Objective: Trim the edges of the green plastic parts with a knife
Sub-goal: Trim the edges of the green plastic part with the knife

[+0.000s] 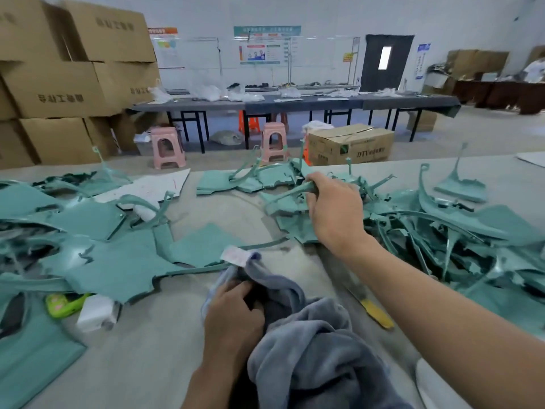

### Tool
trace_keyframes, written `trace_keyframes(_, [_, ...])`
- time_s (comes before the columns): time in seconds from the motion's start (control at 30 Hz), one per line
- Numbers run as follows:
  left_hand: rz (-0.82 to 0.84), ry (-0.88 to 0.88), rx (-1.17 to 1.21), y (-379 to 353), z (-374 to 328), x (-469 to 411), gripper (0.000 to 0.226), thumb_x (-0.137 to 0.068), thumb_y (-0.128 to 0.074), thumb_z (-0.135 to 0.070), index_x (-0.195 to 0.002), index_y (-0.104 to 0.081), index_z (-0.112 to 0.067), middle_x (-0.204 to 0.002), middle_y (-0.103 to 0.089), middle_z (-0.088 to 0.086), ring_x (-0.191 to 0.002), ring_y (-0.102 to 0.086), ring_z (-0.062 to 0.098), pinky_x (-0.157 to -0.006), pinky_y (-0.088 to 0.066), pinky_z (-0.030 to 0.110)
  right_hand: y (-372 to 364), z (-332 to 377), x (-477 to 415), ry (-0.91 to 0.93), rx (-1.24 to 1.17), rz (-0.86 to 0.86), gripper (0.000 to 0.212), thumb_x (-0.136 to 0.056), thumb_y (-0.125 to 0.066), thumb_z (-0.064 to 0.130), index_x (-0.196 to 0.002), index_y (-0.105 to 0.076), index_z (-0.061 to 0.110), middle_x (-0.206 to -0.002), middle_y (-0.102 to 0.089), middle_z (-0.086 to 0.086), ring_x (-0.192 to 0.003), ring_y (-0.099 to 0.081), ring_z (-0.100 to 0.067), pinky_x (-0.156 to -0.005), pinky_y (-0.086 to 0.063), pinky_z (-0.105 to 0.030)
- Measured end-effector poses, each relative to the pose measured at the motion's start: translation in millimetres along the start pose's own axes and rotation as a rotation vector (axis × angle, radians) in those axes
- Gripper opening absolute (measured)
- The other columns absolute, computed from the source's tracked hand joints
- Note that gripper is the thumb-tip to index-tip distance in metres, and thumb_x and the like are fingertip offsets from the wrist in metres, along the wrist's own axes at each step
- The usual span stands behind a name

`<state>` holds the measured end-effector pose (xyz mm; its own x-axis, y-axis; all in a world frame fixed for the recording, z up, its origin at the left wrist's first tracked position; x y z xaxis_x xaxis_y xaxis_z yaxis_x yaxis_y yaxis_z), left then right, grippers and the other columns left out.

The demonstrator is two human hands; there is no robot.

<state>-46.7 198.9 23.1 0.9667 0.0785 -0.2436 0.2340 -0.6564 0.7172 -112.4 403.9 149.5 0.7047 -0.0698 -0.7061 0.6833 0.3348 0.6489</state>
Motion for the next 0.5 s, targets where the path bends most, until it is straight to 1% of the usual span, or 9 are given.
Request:
trace_keyframes(0.07, [-0.006,-0.003,0.004,-1,-1,2,0.019,-0.085,-0.062,-0.016,-0.097,-0.073,-0.026,-0.114,-0.068,-0.011,-0.101,-0.058,0.016,-0.080,-0.038,0.020,3,10,4,0.061,0.006,0.047,0.025,-0.093,-0.065,0.018,-0.118,-0.068,0.019,-0.105,-0.073,-0.002,-0.103,-0.061,-0.029,-0.092,-0.038,-0.040])
trace_keyframes(0.13, [-0.060,-0.001,0.052,3,-2,4,0.021,-0.085,-0.063,-0.015,-0.094,-0.075,-0.030,-0.106,-0.070,-0.017,-0.090,-0.056,0.007,-0.078,-0.038,0.018,6,13,8,-0.002,-0.124,0.108,0.027,-0.094,-0.063,0.018,-0.120,-0.067,0.024,-0.105,-0.069,-0.001,-0.103,-0.058,-0.024,-0.087,-0.040,-0.037])
trace_keyframes(0.2, [-0.148,0.038,0.160,13,-2,7,0.026,-0.086,-0.067,-0.015,-0.090,-0.077,-0.038,-0.094,-0.073,-0.025,-0.083,-0.062,0.000,-0.073,-0.042,0.014,19,10,13,-0.177,-0.355,0.052,0.022,-0.097,-0.061,0.021,-0.113,-0.067,0.034,-0.097,-0.066,0.006,-0.089,-0.060,-0.012,-0.077,-0.046,-0.029])
trace_keyframes(0.23, [-0.193,0.049,0.223,17,-1,8,0.029,-0.086,-0.069,-0.014,-0.086,-0.077,-0.042,-0.087,-0.073,-0.028,-0.081,-0.065,-0.004,-0.072,-0.044,0.012,27,7,18,-0.252,-0.490,-0.012,0.019,-0.098,-0.063,0.021,-0.106,-0.067,0.038,-0.090,-0.067,0.013,-0.078,-0.061,-0.003,-0.068,-0.049,-0.022])
trace_keyframes(0.3, [-0.265,0.047,0.356,25,0,9,0.033,-0.086,-0.071,-0.012,-0.082,-0.076,-0.044,-0.081,-0.072,-0.030,-0.080,-0.067,-0.009,-0.077,-0.052,0.015,44,2,35,-0.354,-0.694,-0.145,0.018,-0.096,-0.067,0.018,-0.097,-0.068,0.036,-0.076,-0.070,0.017,-0.061,-0.062,0.002,-0.050,-0.045,-0.011])
trace_keyframes(0.33, [-0.288,0.042,0.426,28,0,11,0.032,-0.086,-0.071,-0.011,-0.084,-0.077,-0.042,-0.081,-0.073,-0.029,-0.080,-0.068,-0.009,-0.079,-0.056,0.022,51,-1,46,-0.395,-0.780,-0.193,0.018,-0.094,-0.068,0.015,-0.096,-0.069,0.034,-0.072,-0.070,0.015,-0.056,-0.061,0.000,-0.049,-0.045,-0.013])
trace_keyframes(0.4, [-0.314,0.031,0.544,33,-5,18,0.033,-0.086,-0.071,-0.010,-0.091,-0.078,-0.041,-0.082,-0.075,-0.024,-0.081,-0.072,-0.003,-0.080,-0.060,0.030,56,-8,68,-0.500,-0.990,-0.258,0.021,-0.092,-0.067,0.007,-0.095,-0.072,0.027,-0.073,-0.070,0.003,-0.062,-0.062,-0.011,-0.057,-0.051,-0.027])
trace_keyframes(0.43, [-0.320,0.014,0.573,36,-8,21,0.032,-0.086,-0.072,-0.012,-0.092,-0.077,-0.042,-0.081,-0.076,-0.021,-0.080,-0.073,0.001,-0.078,-0.060,0.031,55,-13,78,-0.562,-1.094,-0.276,0.023,-0.093,-0.065,0.002,-0.097,-0.073,0.022,-0.076,-0.070,-0.006,-0.068,-0.064,-0.019,-0.063,-0.053,-0.036])
trace_keyframes(0.5, [-0.249,-0.066,0.602,41,-20,28,0.021,-0.079,-0.071,-0.023,-0.091,-0.077,-0.039,-0.077,-0.076,-0.014,-0.073,-0.073,0.006,-0.070,-0.059,0.030,52,-23,94,-0.654,-1.226,-0.290,0.020,-0.095,-0.060,-0.004,-0.102,-0.071,0.011,-0.079,-0.072,-0.015,-0.074,-0.067,-0.029,-0.069,-0.056,-0.041])
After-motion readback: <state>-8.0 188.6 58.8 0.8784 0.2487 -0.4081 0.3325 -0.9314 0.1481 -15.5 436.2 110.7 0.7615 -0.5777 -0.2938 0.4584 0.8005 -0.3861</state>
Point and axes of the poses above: each hand's wrist, its own x-axis away from the middle knuckle, its own y-axis out of the back of the hand, z = x × y, the point moved 5 cm from there along -x, towards the middle knuckle
